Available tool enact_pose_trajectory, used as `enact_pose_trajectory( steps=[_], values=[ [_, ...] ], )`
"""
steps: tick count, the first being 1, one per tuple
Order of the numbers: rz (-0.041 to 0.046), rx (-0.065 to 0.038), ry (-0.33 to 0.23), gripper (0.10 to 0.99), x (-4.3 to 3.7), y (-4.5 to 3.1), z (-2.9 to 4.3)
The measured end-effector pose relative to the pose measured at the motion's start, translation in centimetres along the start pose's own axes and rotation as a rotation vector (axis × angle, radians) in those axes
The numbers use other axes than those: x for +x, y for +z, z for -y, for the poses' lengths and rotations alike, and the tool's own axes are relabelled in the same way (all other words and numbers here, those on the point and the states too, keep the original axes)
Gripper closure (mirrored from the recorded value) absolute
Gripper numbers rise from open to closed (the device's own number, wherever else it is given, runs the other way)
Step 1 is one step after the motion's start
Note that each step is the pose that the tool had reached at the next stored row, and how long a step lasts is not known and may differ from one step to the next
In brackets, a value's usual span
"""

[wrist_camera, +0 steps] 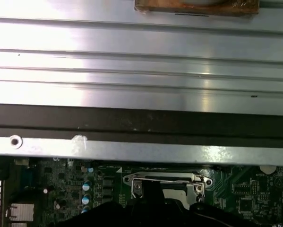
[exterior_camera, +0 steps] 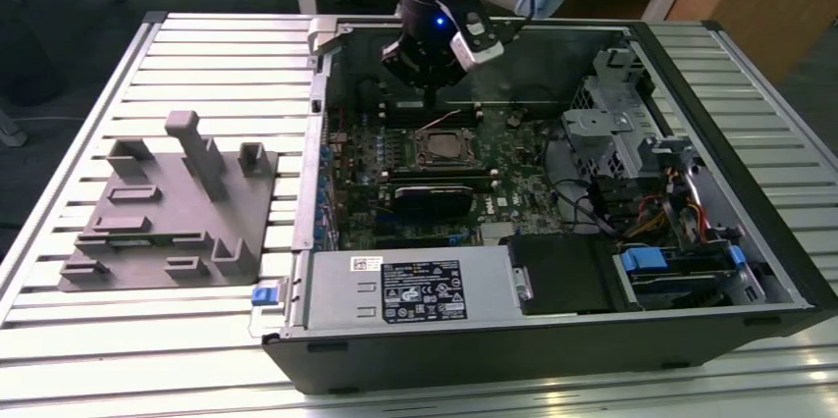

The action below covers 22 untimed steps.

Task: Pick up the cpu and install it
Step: 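Install the first cpu locking lever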

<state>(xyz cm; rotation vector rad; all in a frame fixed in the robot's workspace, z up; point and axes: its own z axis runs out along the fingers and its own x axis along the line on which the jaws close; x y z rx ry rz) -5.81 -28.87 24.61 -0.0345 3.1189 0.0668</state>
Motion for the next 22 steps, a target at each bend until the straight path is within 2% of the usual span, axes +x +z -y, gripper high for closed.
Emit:
enact_pose_trajectory(
  steps=[11, 22],
  values=[
    [-0.0003, 0.0, 0.0, 0.98, -1.24, 1.19, -0.13],
    [-0.0003, 0.0, 0.0, 0.98, -2.18, 1.9, -0.3]
  ],
)
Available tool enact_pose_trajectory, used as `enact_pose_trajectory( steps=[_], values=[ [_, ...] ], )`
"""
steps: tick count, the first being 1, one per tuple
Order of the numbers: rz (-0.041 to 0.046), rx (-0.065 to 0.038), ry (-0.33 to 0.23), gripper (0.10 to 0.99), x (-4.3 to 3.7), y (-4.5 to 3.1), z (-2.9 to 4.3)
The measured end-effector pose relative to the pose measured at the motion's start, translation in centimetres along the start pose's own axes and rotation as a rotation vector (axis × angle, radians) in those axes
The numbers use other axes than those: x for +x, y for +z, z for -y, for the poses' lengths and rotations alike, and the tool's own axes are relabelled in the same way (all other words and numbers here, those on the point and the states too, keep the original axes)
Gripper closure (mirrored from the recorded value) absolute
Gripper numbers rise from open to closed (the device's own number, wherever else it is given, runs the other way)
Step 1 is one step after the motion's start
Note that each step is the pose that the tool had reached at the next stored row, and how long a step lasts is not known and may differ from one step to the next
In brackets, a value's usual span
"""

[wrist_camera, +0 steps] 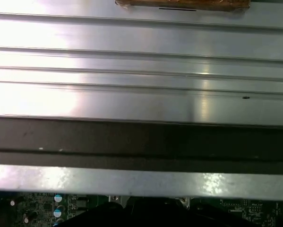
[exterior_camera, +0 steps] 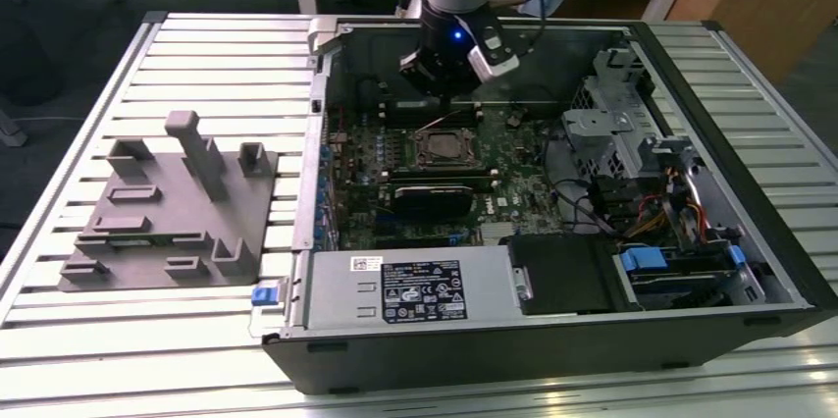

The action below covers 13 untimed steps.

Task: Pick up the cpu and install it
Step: 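Install the first cpu locking lever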

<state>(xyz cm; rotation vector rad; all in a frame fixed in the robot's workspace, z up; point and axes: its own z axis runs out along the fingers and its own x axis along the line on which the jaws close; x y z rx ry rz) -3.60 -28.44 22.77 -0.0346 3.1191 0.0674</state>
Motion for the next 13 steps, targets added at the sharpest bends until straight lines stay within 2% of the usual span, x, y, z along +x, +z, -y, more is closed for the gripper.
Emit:
enact_pose_trajectory(
  steps=[13],
  values=[
    [0.0001, 0.0, 0.0, 0.98, -0.86, 0.92, -0.1]
  ],
)
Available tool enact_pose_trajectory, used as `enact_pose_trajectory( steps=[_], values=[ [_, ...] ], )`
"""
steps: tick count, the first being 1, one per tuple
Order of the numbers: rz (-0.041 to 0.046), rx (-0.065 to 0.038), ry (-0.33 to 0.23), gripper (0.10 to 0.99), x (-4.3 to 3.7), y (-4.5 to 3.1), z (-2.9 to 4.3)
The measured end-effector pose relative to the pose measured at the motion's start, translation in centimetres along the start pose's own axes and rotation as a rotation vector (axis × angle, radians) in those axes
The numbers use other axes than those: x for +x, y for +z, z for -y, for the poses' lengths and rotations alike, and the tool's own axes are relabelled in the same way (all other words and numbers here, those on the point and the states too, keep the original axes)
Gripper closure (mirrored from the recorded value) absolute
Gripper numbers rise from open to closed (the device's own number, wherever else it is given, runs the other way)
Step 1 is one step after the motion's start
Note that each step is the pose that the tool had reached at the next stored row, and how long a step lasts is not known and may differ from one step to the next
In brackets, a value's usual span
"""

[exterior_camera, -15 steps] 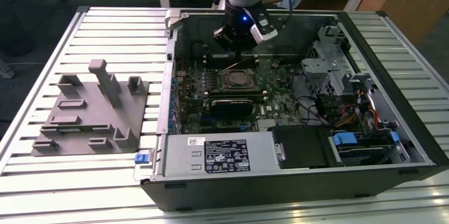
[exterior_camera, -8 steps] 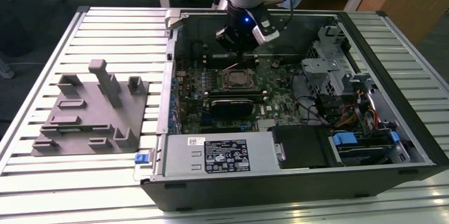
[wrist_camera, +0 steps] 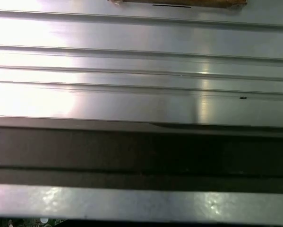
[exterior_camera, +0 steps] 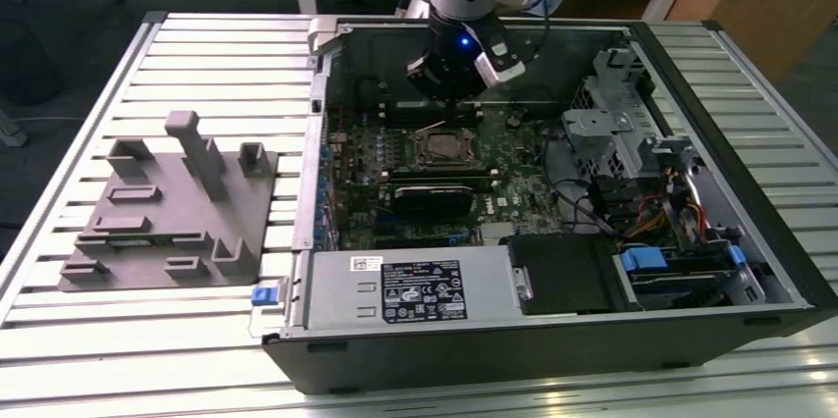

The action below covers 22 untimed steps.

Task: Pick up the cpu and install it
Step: 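Install the first cpu locking lever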

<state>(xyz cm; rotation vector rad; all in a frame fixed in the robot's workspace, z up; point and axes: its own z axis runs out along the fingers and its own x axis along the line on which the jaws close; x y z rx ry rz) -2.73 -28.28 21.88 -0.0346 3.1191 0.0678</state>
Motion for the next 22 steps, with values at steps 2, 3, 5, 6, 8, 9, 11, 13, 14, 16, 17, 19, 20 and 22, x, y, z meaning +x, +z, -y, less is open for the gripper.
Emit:
enact_pose_trajectory(
  steps=[2, 3, 5, 6, 8, 9, 11, 13, 14, 16, 17, 19, 20, 22],
  values=[
    [0.0, -0.005, 0.0, 0.98, -0.07, 0.14, 0.01],
    [0.0002, -0.007, 0.001, 0.98, -0.1, 0.22, 0.01],
    [0.0002, -0.009, 0.001, 0.98, -0.15, 0.37, 0.02],
    [0.0002, -0.009, 0.001, 0.98, -0.18, 0.45, 0.02],
    [0.0002, -0.009, 0.002, 0.98, -0.22, 0.58, 0.03],
    [0.0002, -0.009, 0.002, 0.98, -0.24, 0.64, 0.03],
    [0.0002, -0.009, 0.002, 0.98, -0.29, 0.78, 0.04],
    [0.0002, -0.009, 0.002, 0.98, -0.35, 0.95, 0.05],
    [0.0002, -0.009, 0.003, 0.98, -0.38, 1.04, 0.05],
    [0.0003, -0.009, 0.003, 0.98, -0.45, 1.21, 0.06],
    [0.0003, -0.009, 0.003, 0.98, -0.49, 1.28, 0.07],
    [0.0003, -0.009, 0.003, 0.98, -0.58, 1.38, 0.07],
    [0.0003, -0.009, 0.003, 0.98, -0.62, 1.43, 0.08],
    [0.0003, -0.008, 0.003, 0.98, -0.65, 1.53, 0.08]
  ],
)
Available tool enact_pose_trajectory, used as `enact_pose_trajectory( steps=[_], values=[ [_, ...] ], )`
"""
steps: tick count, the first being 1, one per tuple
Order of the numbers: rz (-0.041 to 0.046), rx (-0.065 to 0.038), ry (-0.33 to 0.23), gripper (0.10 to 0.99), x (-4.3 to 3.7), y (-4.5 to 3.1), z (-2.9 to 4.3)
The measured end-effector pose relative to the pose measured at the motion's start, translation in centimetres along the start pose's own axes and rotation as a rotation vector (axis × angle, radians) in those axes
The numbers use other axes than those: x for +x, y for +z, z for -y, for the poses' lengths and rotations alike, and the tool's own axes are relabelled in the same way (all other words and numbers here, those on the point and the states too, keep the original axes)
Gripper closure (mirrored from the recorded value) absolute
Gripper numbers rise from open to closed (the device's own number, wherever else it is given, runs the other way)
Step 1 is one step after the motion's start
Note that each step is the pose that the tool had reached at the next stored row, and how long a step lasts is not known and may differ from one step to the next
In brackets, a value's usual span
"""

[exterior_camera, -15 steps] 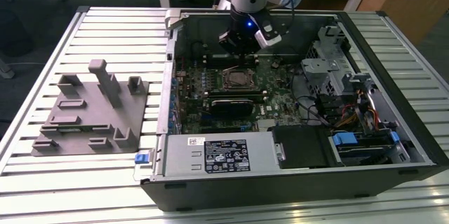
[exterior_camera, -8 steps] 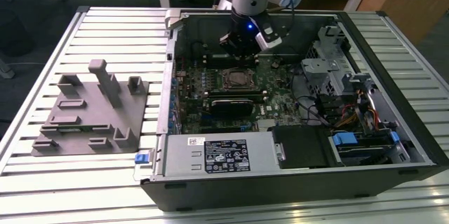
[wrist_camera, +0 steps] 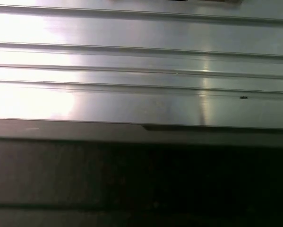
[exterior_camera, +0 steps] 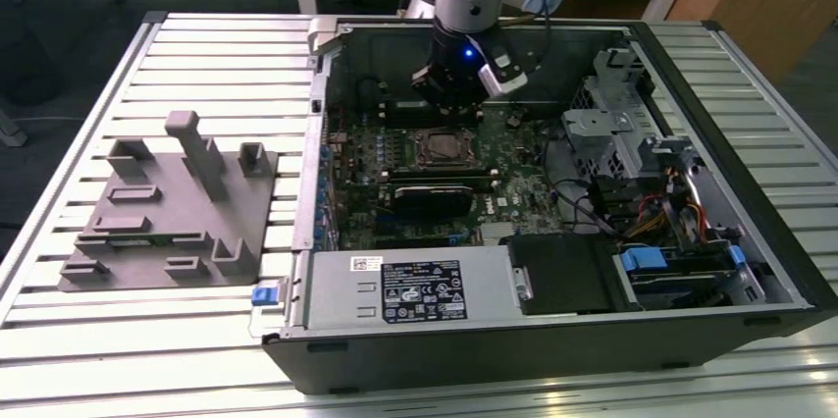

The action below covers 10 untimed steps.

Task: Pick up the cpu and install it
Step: 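Install the first cpu locking lever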

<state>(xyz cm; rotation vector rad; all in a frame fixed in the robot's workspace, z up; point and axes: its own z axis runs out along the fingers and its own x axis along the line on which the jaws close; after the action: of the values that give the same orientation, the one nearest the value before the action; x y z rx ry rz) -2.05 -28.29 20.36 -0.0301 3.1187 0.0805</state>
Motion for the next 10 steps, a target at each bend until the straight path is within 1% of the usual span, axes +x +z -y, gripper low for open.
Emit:
enact_pose_trajectory(
  steps=[7, 10],
  values=[
    [-0.0001, 0.002, 0.0, 0.98, -0.13, 0.45, 0.01],
    [-0.0001, 0.004, 0.0, 0.98, -0.14, 0.46, 0.02]
  ],
)
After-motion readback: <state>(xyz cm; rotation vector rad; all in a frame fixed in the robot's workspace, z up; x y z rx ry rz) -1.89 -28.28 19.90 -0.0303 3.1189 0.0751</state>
